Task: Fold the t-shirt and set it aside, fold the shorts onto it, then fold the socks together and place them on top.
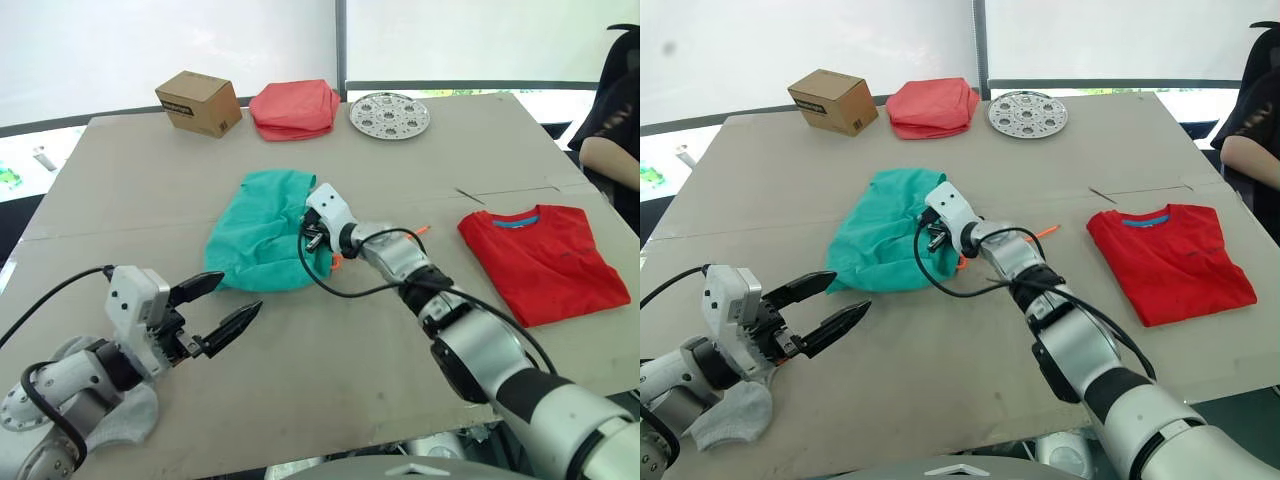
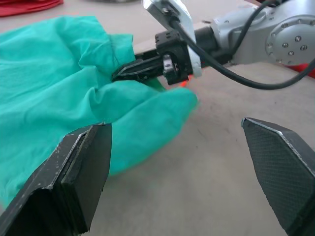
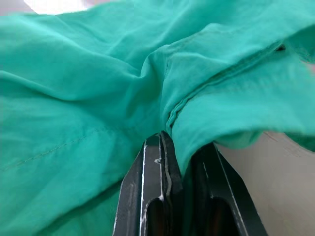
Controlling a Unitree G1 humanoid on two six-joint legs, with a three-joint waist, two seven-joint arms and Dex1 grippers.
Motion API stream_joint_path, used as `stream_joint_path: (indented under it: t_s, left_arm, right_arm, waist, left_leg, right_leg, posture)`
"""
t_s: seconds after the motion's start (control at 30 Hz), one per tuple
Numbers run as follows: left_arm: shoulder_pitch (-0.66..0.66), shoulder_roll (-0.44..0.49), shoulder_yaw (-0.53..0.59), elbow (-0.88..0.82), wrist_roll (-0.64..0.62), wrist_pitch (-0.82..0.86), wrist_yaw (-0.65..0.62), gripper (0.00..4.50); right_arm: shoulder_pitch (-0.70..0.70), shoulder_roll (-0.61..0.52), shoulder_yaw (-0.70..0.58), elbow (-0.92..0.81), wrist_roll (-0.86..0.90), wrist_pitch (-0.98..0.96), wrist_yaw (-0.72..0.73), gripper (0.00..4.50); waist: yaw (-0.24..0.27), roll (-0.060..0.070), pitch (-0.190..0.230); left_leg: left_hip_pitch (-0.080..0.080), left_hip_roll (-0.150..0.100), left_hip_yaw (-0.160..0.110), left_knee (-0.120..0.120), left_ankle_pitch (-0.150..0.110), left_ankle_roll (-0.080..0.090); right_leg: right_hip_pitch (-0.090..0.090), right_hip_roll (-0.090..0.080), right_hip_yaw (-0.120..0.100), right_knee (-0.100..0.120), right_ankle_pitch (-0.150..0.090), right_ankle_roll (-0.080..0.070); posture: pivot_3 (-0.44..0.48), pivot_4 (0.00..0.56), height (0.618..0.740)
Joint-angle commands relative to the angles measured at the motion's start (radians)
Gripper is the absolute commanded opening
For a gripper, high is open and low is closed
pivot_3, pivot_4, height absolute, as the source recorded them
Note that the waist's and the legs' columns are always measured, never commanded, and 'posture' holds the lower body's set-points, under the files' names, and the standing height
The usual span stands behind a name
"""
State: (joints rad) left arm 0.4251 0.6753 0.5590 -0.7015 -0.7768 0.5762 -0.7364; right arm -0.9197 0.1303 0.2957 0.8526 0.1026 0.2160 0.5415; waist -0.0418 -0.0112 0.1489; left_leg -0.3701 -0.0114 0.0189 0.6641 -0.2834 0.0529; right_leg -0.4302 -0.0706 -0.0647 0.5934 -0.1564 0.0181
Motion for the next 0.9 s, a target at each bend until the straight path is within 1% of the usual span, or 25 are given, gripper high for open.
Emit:
stream_joint_path:
  t_s: [0.03,0.13,0.17,0.23,0.3,0.37,0.43,0.53,0.6,0.67,0.77,0.83,0.9]
  left_arm:
    - [-0.031,0.017,-0.018,0.002,-0.015,-0.031,-0.043,4.5]
    - [-0.046,0.023,-0.05,0.007,-0.012,-0.039,-0.075,4.5]
    - [-0.052,0.023,-0.066,0.005,-0.013,-0.042,-0.085,4.5]
    - [-0.067,0.025,-0.09,-0.003,-0.025,-0.039,-0.097,4.5]
    - [-0.086,0.031,-0.112,-0.016,-0.042,-0.03,-0.103,4.5]
    - [-0.114,0.04,-0.151,-0.025,-0.049,-0.025,-0.116,4.5]
    - [-0.148,0.043,-0.19,-0.029,-0.057,-0.019,-0.117,4.5]
    - [-0.189,0.048,-0.243,-0.027,-0.058,-0.015,-0.123,4.5]
    - [-0.227,0.051,-0.274,-0.009,-0.057,-0.013,-0.127,4.5]
    - [-0.261,0.05,-0.299,0.011,-0.057,-0.012,-0.133,4.5]
    - [-0.303,0.048,-0.336,0.044,-0.048,-0.015,-0.149,4.5]
    - [-0.317,0.044,-0.358,0.055,-0.042,-0.02,-0.156,4.5]
    - [-0.326,0.04,-0.376,0.058,-0.038,-0.023,-0.157,4.5]
  right_arm:
    - [0.126,-0.141,-0.029,-0.428,0.101,0.191,0.188,0.06]
    - [0.216,-0.295,-0.069,-0.739,0.198,0.363,0.275,0.06]
    - [0.245,-0.358,-0.086,-0.83,0.23,0.418,0.303,0.06]
    - [0.289,-0.464,-0.121,-0.967,0.281,0.504,0.338,0.06]
    - [0.324,-0.566,-0.168,-1.075,0.325,0.58,0.352,0.06]
    - [0.365,-0.703,-0.248,-1.177,0.369,0.649,0.378,0.06]
    - [0.394,-0.807,-0.334,-1.247,0.422,0.71,0.39,0.06]
    - [0.453,-0.958,-0.461,-1.323,0.495,0.778,0.42,0.06]
    - [0.496,-1.059,-0.564,-1.347,0.545,0.837,0.443,0.06]
    - [0.568,-1.17,-0.665,-1.355,0.561,0.866,0.486,0.06]
    - [0.694,-1.333,-0.789,-1.305,0.514,0.882,0.54,0.06]
    - [0.774,-1.402,-0.836,-1.249,0.463,0.851,0.57,0.06]
    - [0.838,-1.448,-0.857,-1.188,0.416,0.797,0.598,0.06]
  waist:
    - [0.005,0.0,0.0]
    - [0.015,0.0,0.001]
    - [0.017,0.0,0.001]
    - [0.026,0.0,0.001]
    - [0.031,-0.002,0.001]
    - [0.032,-0.001,0.002]
    - [0.038,0.0,0.003]
    - [0.042,-0.001,0.004]
    - [0.045,-0.002,0.004]
    - [0.054,-0.002,0.004]
    - [0.059,-0.002,0.004]
    - [0.059,-0.003,0.004]
    - [0.058,-0.004,0.004]
  left_leg:
    - [-0.003,0.0,-0.001,-0.001,0.001,-0.002]
    - [-0.01,-0.001,-0.003,0.002,0.002,-0.003]
    - [-0.01,-0.001,-0.003,0.002,0.002,-0.003]
    - [-0.011,-0.001,-0.003,0.002,-0.001,0.001]
    - [-0.01,-0.001,-0.003,0.003,-0.002,0.004]
    - [-0.01,-0.001,-0.003,0.003,-0.002,0.004]
    - [-0.01,-0.001,-0.003,0.004,-0.002,0.004]
    - [-0.01,0.0,-0.002,0.004,-0.003,0.005]
    - [-0.01,0.0,-0.001,0.004,-0.003,0.005]
    - [-0.011,0.001,0.0,0.004,-0.003,0.005]
    - [-0.01,0.001,0.001,0.005,-0.003,0.006]
    - [-0.01,0.001,0.001,0.005,-0.003,0.006]
    - [-0.01,0.001,0.002,0.005,-0.003,0.006]
  right_leg:
    - [-0.002,0.0,-0.001,0.0,0.0,-0.001]
    - [-0.005,0.0,-0.004,-0.003,0.001,-0.001]
    - [-0.005,0.0,-0.004,-0.003,0.001,-0.001]
    - [-0.005,0.0,-0.004,-0.003,0.0,0.0]
    - [-0.005,0.0,-0.004,-0.003,-0.002,0.003]
    - [-0.005,0.0,-0.004,-0.003,-0.002,0.004]
    - [-0.005,-0.001,-0.005,-0.003,-0.003,0.004]
    - [-0.005,-0.001,-0.005,-0.003,-0.003,0.004]
    - [-0.005,0.0,-0.005,-0.004,-0.003,0.004]
    - [-0.005,0.0,-0.005,-0.004,-0.003,0.005]
    - [-0.005,0.0,-0.005,-0.005,-0.003,0.005]
    - [-0.004,0.0,-0.005,-0.004,-0.003,0.005]
    - [-0.004,0.0,-0.005,-0.004,-0.003,0.005]
  posture:
    - [0.0,0.15,0.74]
    - [0.0,0.15,0.74]
    - [0.0,0.15,0.74]
    - [0.0,0.15,0.74]
    - [0.0,0.15,0.74]
    - [0.0,0.15,0.74]
    - [0.0,0.15,0.74]
    - [0.0,0.15,0.74]
    - [0.0,0.15,0.74]
    - [0.0,0.15,0.74]
    - [0.0,0.15,0.74]
    - [0.0,0.15,0.74]
    - [0.0,0.15,0.74]
